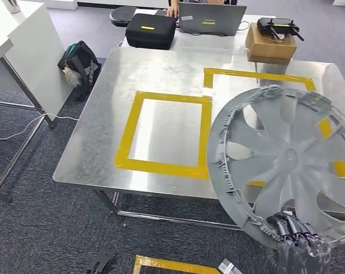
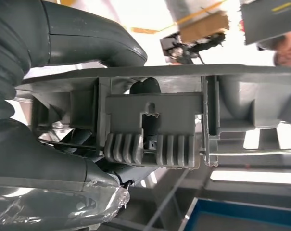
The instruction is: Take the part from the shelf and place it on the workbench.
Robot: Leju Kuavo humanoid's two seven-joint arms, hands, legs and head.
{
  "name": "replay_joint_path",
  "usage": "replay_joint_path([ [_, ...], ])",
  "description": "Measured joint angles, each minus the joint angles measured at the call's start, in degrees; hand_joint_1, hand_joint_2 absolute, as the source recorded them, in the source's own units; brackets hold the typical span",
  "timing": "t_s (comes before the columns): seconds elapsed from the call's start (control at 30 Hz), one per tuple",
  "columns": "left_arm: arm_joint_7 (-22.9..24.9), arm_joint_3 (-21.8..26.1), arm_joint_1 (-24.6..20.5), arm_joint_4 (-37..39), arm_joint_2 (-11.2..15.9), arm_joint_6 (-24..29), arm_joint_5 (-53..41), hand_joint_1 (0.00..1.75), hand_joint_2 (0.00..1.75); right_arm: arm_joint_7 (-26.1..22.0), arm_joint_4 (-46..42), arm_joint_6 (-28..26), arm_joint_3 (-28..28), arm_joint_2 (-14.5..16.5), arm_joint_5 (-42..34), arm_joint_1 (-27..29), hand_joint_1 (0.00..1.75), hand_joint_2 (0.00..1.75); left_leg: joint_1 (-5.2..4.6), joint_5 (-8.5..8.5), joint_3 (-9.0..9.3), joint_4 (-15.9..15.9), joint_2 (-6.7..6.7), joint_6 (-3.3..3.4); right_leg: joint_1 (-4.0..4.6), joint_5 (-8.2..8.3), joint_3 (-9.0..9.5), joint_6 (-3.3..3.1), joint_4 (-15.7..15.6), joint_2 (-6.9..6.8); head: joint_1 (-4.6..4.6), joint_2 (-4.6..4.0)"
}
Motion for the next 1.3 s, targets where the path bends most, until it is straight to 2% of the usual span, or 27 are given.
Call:
replay_joint_path([
  [0.03,0.0,0.1,0.0,0.0,0.0,0.0,0.0,0.00,1.75,0.6,0.2,0.0,0.3,-0.5,0.0,0.0,1.75,1.75,-0.19,-0.11,0.07,0.1,-0.01,-0.14,-0.04,0.59,1.10,-0.09,-1.9,-0.12,-0.04,0.00],
  [0.07,-0.1,0.2,0.0,0.0,0.1,0.0,0.0,0.00,1.75,1.5,0.4,0.0,0.6,-1.0,-0.2,0.0,1.75,1.75,-0.39,-0.06,0.05,0.1,-0.02,0.05,-0.06,0.70,1.43,-0.09,-2.5,-0.11,-0.05,0.00],
  [0.17,-0.3,0.5,0.1,0.0,0.2,0.1,0.0,0.00,1.75,5.5,1.1,0.0,1.7,-3.0,-1.7,0.1,1.75,1.75,-0.53,0.25,0.06,-0.1,-0.03,1.26,-0.10,1.04,1.34,0.00,-2.6,0.28,-0.14,0.00],
  [0.2,-0.4,0.6,0.1,0.0,0.3,0.1,0.0,0.00,1.75,6.8,1.4,0.0,2.0,-3.8,-2.4,0.2,1.75,1.75,-0.53,0.30,0.14,-0.3,-0.03,1.31,-0.05,1.01,1.31,-0.11,-2.6,0.33,-0.15,0.00],
  [0.27,-0.5,0.8,0.1,0.0,0.3,0.1,0.1,0.00,1.75,8.7,1.9,0.0,2.2,-5.3,-4.0,0.4,1.75,1.75,-0.50,0.48,0.27,-0.7,-0.02,0.90,0.04,0.93,1.28,-0.40,-2.6,0.35,-0.13,0.00],
  [0.37,-0.7,1.1,0.2,0.0,0.3,0.1,0.1,0.00,1.75,9.8,2.5,0.3,1.9,-7.3,-6.9,0.9,1.75,1.75,-0.40,0.68,0.30,-1.1,-0.02,-0.29,0.13,0.92,1.16,-0.70,-2.6,0.31,-0.11,0.00],
  [0.43,-0.7,1.3,0.2,0.0,0.3,0.1,0.1,0.00,1.75,9.5,2.8,0.8,1.2,-8.3,-8.6,1.3,1.75,1.75,-0.35,0.73,0.30,-1.1,-0.02,-0.82,0.15,0.92,1.13,-0.75,-2.6,0.28,-0.10,0.00],
  [0.6,-0.7,1.7,0.3,0.0,0.3,0.1,0.1,0.00,1.75,8.3,3.1,1.9,-1.0,-9.3,-10.3,2.1,1.75,1.75,-0.38,0.75,0.28,-1.1,-0.02,-0.99,0.11,1.00,1.16,-0.84,-2.6,0.28,-0.08,0.00],
  [0.67,-0.7,1.8,0.3,0.0,0.3,0.1,0.0,0.00,1.75,7.3,3.2,3.2,-2.0,-9.4,-11.2,2.3,1.75,1.75,-0.45,0.75,0.28,-1.1,-0.01,-0.99,0.04,1.05,1.19,-0.82,-2.6,0.28,-0.07,0.00],
  [0.77,-0.7,2.0,0.4,0.0,0.4,0.1,-0.2,0.00,1.75,3.4,3.4,6.5,-5.3,-9.3,-14.4,2.7,1.75,1.75,-0.57,0.75,0.28,-1.1,-0.02,-0.98,-0.10,1.12,1.21,-0.72,-2.7,0.27,-0.07,0.00],
  [1.0,-0.8,2.5,0.5,0.0,0.4,0.0,-0.7,0.00,1.75,-6.7,4.7,13.3,-17.4,-7.2,-20.3,2.3,1.75,1.75,-0.72,0.76,0.27,-1.1,-0.02,-0.94,-0.26,1.19,1.21,-0.61,-2.7,0.28,-0.08,0.00],
  [1.2,-0.8,2.5,0.5,0.0,0.4,0.0,-0.7,0.00,1.75,-8.4,5.1,14.3,-22.7,-5.0,-20.6,1.8,1.75,1.75,-0.72,0.76,0.27,-1.1,-0.02,-0.94,-0.26,1.19,1.19,-0.61,-2.7,0.30,-0.08,0.00],
  [1.3,-0.8,2.6,0.5,0.0,0.4,0.0,-0.9,0.00,1.75,-10.5,5.3,16.9,-25.3,-3.6,-21.0,1.0,1.75,1.75,-0.71,0.76,0.28,-1.1,-0.01,-0.94,-0.25,1.19,1.19,-0.61,-2.7,0.31,-0.09,0.00],
])
